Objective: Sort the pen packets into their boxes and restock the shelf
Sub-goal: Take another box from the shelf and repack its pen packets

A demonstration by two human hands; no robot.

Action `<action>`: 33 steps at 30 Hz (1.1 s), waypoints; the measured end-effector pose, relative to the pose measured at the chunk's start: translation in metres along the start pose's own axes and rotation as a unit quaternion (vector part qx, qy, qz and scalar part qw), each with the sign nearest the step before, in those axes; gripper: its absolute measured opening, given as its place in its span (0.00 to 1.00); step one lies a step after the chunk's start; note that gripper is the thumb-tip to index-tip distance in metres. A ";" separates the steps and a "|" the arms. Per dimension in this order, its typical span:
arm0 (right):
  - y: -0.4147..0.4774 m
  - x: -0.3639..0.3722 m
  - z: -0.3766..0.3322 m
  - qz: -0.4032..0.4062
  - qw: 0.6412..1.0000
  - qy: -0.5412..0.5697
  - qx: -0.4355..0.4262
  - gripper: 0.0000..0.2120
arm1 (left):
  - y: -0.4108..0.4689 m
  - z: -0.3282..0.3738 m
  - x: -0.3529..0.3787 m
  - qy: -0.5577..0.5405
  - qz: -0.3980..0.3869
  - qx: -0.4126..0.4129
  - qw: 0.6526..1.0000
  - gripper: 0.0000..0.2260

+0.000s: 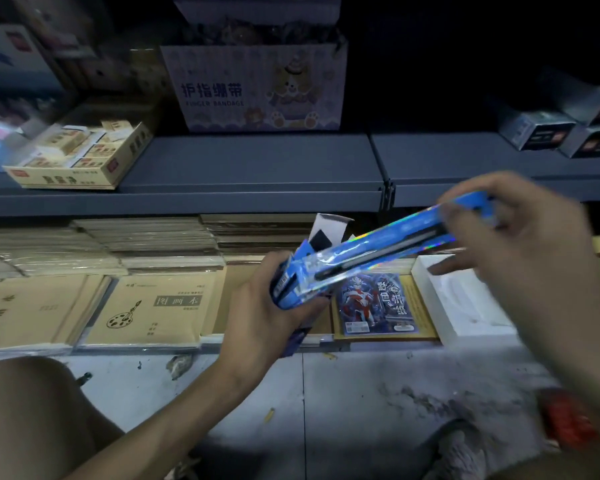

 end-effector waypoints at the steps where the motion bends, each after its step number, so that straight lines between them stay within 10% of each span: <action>1: 0.005 -0.008 -0.001 0.006 0.997 0.065 0.042 0.10 | 0.000 -0.001 0.000 -0.019 -0.006 -0.007 1.000 0.22; 33: -0.007 0.048 0.057 -0.145 0.983 -0.038 0.104 0.05 | -0.006 0.007 0.017 0.017 -0.036 0.035 0.999 0.25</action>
Point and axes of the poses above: each hand's wrist, its own y-axis towards the middle knuckle, its own x-axis out of the palm, z = x × y, the point moved 6 cm from there along y, towards the middle knuckle, and after that the axes turned 10 degrees about y, right-handed, at the moved point
